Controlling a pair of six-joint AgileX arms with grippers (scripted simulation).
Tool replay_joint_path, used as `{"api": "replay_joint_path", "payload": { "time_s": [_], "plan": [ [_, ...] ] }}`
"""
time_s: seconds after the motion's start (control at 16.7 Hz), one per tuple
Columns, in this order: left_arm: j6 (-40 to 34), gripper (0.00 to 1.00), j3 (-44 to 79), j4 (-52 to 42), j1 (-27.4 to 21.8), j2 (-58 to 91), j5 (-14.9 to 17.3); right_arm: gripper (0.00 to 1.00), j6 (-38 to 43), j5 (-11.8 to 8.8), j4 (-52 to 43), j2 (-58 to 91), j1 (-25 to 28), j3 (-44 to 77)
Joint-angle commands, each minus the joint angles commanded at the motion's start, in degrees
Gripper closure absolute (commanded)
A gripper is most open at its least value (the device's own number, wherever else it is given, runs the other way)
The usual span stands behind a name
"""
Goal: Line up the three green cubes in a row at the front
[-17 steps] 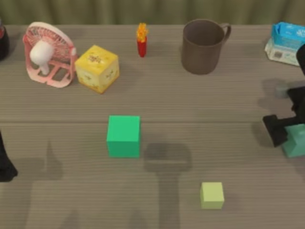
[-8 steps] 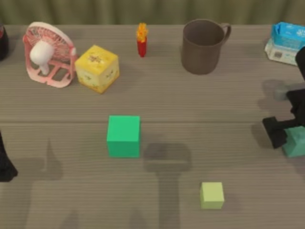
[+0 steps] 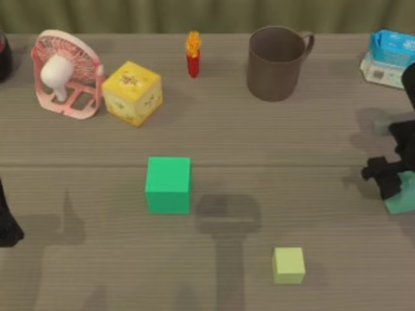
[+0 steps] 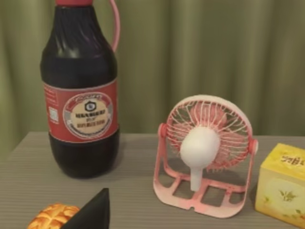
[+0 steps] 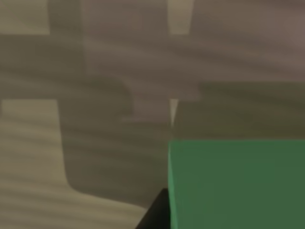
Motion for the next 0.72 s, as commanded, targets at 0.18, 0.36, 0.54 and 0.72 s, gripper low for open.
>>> {"api": "replay_joint_path", "payload": {
  "time_s": [0.18,0.36,0.54,0.72],
  "plan": [
    [0.0,0.0,0.0,0.0,0.0,0.0,0.0,1.0,0.0,0.0,0.0,0.0,0.0,0.0],
    [0.0,0.0,0.0,0.0,0.0,0.0,0.0,1.0,0.0,0.0,0.0,0.0,0.0,0.0],
    [0.0,0.0,0.0,0.0,0.0,0.0,0.0,1.0,0.0,0.0,0.0,0.0,0.0,0.0],
    [0.0,0.0,0.0,0.0,0.0,0.0,0.0,1.0,0.1,-0.15,-0.81,-1.44,-0.06,0.61]
  ]
}}
